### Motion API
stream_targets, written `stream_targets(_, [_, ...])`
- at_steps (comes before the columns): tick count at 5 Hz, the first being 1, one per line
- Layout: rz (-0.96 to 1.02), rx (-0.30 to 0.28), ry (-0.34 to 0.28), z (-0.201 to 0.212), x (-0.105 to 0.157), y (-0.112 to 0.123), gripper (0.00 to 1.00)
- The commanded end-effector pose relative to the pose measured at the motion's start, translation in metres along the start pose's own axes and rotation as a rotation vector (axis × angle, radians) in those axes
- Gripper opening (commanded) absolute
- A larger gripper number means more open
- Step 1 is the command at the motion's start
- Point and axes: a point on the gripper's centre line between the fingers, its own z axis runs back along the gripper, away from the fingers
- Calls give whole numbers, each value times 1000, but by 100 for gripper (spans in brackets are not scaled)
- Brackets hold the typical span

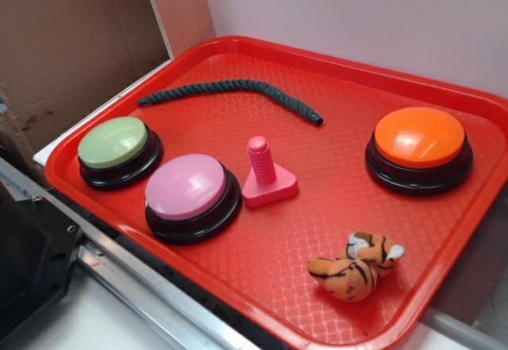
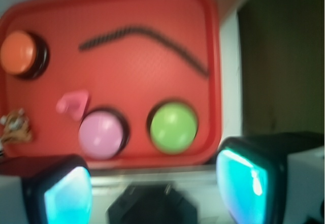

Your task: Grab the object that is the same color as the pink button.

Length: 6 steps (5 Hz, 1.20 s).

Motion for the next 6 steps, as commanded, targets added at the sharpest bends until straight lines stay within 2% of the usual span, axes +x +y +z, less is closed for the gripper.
stream_targets(1, [-335, 13, 91, -54, 47, -63, 100])
stream_targets(2, [-474, -6, 140, -78, 50, -87, 100])
stream_targets(3, [-539, -92, 168, -99, 44, -101, 100])
stream_targets(4, [-617, -72, 209, -122, 41, -114, 100])
stream_targets(5, [-641, -20, 186, -139, 33, -122, 100])
stream_targets(6, [-722, -38, 173, -151, 26, -134, 100])
